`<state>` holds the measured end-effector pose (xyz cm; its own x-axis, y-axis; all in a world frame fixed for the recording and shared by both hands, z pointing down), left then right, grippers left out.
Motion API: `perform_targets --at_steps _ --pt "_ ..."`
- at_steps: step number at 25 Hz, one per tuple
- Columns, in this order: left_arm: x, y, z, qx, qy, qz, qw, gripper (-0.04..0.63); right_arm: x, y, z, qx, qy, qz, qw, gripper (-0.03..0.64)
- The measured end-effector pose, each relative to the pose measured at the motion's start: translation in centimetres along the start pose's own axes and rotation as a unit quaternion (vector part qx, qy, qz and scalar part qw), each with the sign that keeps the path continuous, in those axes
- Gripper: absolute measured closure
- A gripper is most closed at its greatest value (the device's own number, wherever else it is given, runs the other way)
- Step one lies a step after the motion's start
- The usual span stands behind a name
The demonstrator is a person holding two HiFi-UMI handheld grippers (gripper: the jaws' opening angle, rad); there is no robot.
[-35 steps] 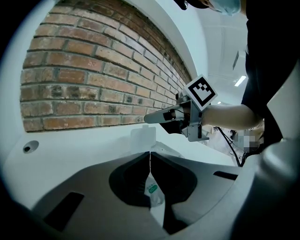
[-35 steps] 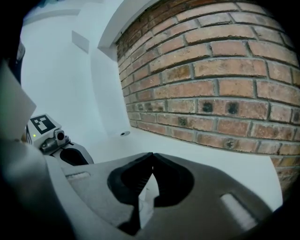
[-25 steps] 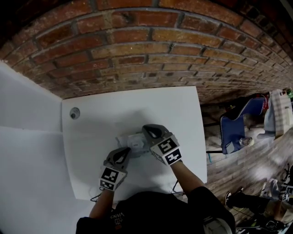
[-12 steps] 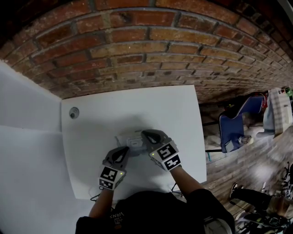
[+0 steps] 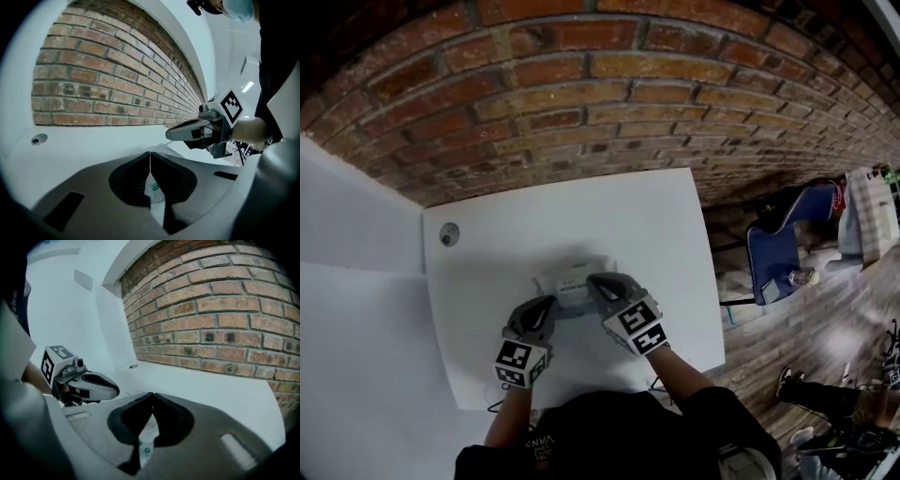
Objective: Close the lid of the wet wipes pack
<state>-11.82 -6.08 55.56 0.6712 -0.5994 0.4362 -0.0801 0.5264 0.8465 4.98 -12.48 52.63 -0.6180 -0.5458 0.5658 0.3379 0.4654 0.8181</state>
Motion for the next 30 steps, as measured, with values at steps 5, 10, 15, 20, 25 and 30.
perform_targets --at_steps 5,10,15,20,25,30 --pt "0.0 -0.9 0.1 0.002 -0.004 -0.009 1.0000 0.594 -0.6 0.5 0.4 0.002 0.003 -0.003 1.000 0.620" --pt "0.4 -1.7 -0.3 0.006 0.000 -0.012 0.9999 0.594 -1.1 0.9 0.6 0.003 0.001 -0.005 1.000 0.620" --pt "1.0 -1.8 -0.8 0.014 0.006 -0.004 0.9999 0.594 -1.2 1.5 1.0 0.005 -0.004 -0.001 1.000 0.620" --pt "1.5 -1.2 -1.1 0.016 0.010 0.011 0.9998 0.594 -1.4 2.2 1.2 0.007 -0.006 0.003 1.000 0.620" --pt "1.6 -0.7 -1.5 0.018 0.014 0.030 0.9993 0.594 -1.3 2.9 1.4 0.008 -0.007 0.012 1.000 0.620" --pt "1.9 -0.2 -1.4 0.011 0.015 0.045 0.9988 0.594 -0.9 3.5 1.6 0.006 -0.010 0.020 1.000 0.620"
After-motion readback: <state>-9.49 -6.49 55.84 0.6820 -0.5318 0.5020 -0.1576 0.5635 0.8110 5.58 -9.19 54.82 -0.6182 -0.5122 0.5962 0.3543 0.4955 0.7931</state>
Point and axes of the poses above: the fingertips, and each gripper's own axes: x forward along the fingers, z to its left, y out of its underside, the point moved 8 cm from there along -x, backward along the fingers, and after that the axes turned 7 degrees about y, right-handed, at the moved point
